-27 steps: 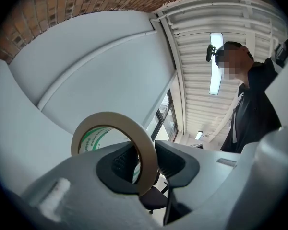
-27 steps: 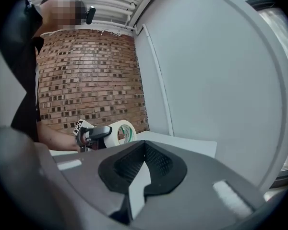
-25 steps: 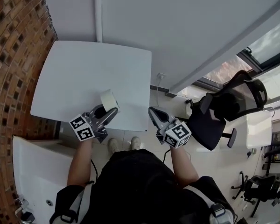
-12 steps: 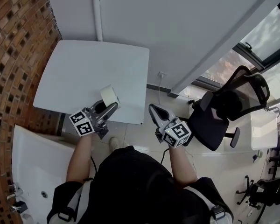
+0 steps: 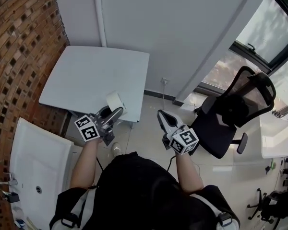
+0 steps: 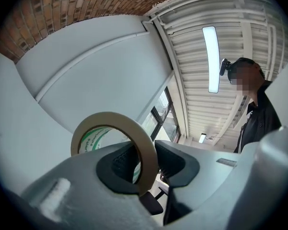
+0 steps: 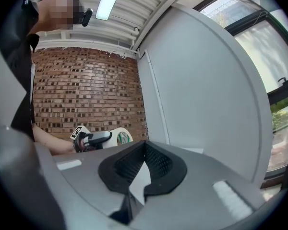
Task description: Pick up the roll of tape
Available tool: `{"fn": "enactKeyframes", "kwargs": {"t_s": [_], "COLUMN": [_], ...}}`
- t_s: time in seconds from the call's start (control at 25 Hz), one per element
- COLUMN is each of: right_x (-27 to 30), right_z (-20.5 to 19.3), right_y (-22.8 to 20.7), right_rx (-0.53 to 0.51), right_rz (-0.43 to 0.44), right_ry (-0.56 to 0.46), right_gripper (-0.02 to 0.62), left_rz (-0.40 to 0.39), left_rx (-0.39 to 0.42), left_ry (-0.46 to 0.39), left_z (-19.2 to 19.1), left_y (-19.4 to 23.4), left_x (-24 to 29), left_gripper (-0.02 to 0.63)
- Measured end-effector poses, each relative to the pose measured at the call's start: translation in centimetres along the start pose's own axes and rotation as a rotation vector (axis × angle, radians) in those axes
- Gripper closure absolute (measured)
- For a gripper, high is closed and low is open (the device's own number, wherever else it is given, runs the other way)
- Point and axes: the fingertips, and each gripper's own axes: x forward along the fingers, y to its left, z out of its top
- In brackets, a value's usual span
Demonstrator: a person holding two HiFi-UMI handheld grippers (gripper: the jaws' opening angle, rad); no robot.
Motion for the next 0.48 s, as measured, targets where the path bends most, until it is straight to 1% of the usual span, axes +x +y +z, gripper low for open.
{"fn": "enactKeyframes", "kwargs": {"t_s": [0.08, 0.24, 0.48], "right_x": [-1.5, -3.8, -6.5], "right_z": [0.1, 0.0, -1.5], "right_y": [0.5, 1.2, 3.4], "right_rx": [0.007, 0.010, 0.057], "right_rz": [0.009, 0.025, 0.085], "right_ry": [-0.015, -0.027, -0.015], "right_gripper": [0.591, 0.589, 0.589], "left_rz": [0.015, 0.016, 0.027], "left_rx": [-0.009, -0.018, -0.016], "left_ry": [-0.012, -0.055, -0.037], "left_z": [-0.9, -1.9, -4.4], "left_y": [-1.4, -4.5, -8.9], "left_x": [-0.1, -0.6, -2.1], "left_gripper": [0.494, 0.494, 0.494]}}
